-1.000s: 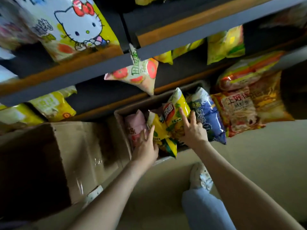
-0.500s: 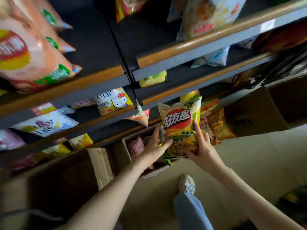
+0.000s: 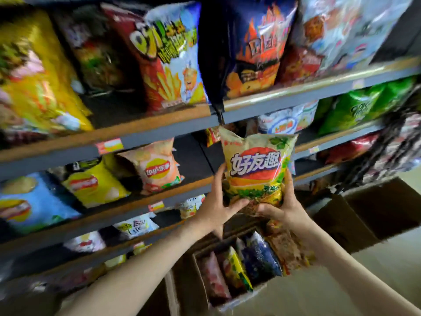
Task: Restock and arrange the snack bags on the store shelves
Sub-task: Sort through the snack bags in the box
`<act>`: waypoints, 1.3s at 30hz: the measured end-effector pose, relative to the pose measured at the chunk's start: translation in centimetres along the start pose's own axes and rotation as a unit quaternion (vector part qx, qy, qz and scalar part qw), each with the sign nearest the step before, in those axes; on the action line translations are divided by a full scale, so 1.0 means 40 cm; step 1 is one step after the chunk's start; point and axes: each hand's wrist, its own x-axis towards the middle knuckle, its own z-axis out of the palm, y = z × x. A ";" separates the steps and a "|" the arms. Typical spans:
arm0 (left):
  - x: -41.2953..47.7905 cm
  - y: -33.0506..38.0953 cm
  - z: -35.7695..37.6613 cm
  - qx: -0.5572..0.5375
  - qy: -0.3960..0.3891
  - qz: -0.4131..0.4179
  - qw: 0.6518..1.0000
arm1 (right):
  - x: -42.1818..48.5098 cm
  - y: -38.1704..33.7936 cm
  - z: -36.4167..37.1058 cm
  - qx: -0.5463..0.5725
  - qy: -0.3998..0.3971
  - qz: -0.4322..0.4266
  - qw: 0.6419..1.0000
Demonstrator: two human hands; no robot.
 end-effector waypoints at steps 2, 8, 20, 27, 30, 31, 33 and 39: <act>-0.016 0.031 -0.060 0.019 0.026 0.034 0.999 | 0.028 -0.060 0.031 -0.009 -0.022 -0.020 1.000; -0.081 0.097 -0.224 0.104 0.115 0.123 0.980 | 0.097 -0.205 0.130 -0.052 -0.073 -0.107 0.990; -0.191 0.191 -0.524 0.306 0.322 0.250 0.860 | 0.274 -0.398 0.409 -0.182 -0.018 -0.267 0.946; -0.170 0.233 -0.631 0.412 0.363 0.184 0.816 | 0.352 -0.469 0.522 -0.162 0.029 -0.342 0.925; -0.166 0.223 -0.667 0.438 0.333 0.116 0.827 | 0.378 -0.469 0.559 -0.129 0.023 -0.337 0.932; -0.165 0.221 -0.675 0.440 0.325 0.107 0.830 | 0.384 -0.465 0.568 -0.124 0.022 -0.327 0.937; -0.165 0.216 -0.690 0.443 0.315 0.101 0.833 | 0.397 -0.458 0.581 -0.111 0.020 -0.303 0.946; -0.166 0.206 -0.737 0.545 0.246 0.093 0.796 | 0.437 -0.473 0.602 -0.114 0.010 -0.222 0.968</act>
